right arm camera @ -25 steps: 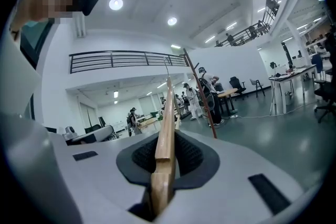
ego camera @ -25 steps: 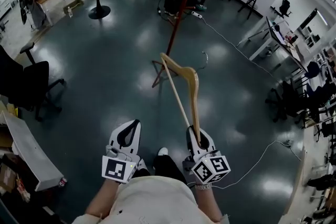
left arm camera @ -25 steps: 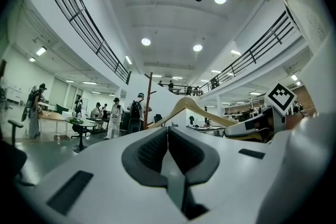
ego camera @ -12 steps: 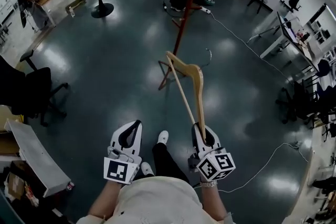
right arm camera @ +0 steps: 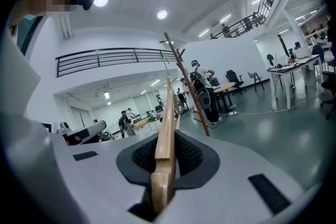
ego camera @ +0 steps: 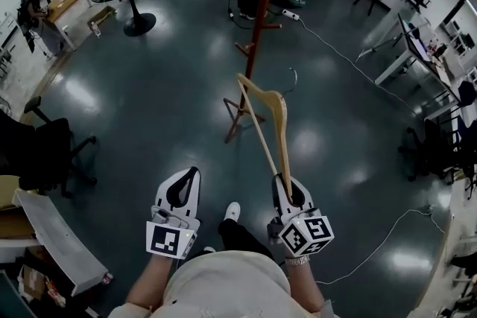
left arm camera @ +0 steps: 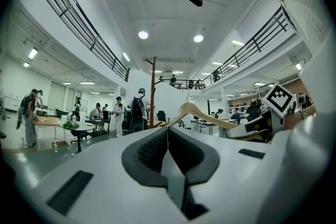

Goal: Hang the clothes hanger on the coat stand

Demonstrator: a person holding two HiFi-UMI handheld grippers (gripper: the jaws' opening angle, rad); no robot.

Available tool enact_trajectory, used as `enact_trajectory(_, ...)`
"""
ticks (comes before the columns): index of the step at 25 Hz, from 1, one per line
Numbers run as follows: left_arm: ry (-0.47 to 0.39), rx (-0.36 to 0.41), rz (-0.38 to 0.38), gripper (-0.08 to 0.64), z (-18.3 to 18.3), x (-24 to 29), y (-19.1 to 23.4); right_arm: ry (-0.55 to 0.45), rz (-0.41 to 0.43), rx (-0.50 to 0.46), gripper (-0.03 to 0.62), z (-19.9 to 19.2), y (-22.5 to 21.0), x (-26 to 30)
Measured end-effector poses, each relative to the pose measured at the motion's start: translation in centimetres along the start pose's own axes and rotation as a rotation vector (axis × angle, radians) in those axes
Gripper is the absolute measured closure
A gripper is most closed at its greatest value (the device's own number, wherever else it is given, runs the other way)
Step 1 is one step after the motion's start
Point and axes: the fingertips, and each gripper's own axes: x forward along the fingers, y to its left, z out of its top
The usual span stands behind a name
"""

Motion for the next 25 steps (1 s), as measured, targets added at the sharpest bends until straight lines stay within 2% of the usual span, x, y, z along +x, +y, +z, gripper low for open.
enact_trajectory(4,-0.027,-0.014,0.039,0.546,2.2,4.3,0.9,-0.005,0.004,-0.053,0.534,3.6,-1.9,3.6)
enact_trajectory(7,0.002,0.024,0.051,0.546,0.8,5.9,1.6,-0.023,0.006,-0.094,0.534,4.9,-3.0,6.0)
enact_trajectory(9,0.017,0.043,0.059,0.546,0.5,6.9,1.8,-0.029,0.021,-0.1,0.534,6.0,-3.5,7.3)
enact_trajectory(15,0.008,0.053,0.079,0.546,3.5,10.1,2.9,-0.035,0.052,-0.1,0.534,10.1,-2.9,10.2)
enact_trajectory(21,0.013,0.039,0.056,0.546,2.6,13.6,5.4,-0.058,0.022,-0.111,0.534,11.9,-2.8,13.4)
enact_trajectory(23,0.021,0.028,0.028,0.546,2.1,15.6,6.0,-0.053,0.011,-0.118,0.534,12.3,-2.7,14.8)
enact_trajectory(25,-0.01,0.01,-0.004,0.546,2.7,17.8,7.1,-0.054,0.005,-0.135,0.534,12.9,-2.3,16.9)
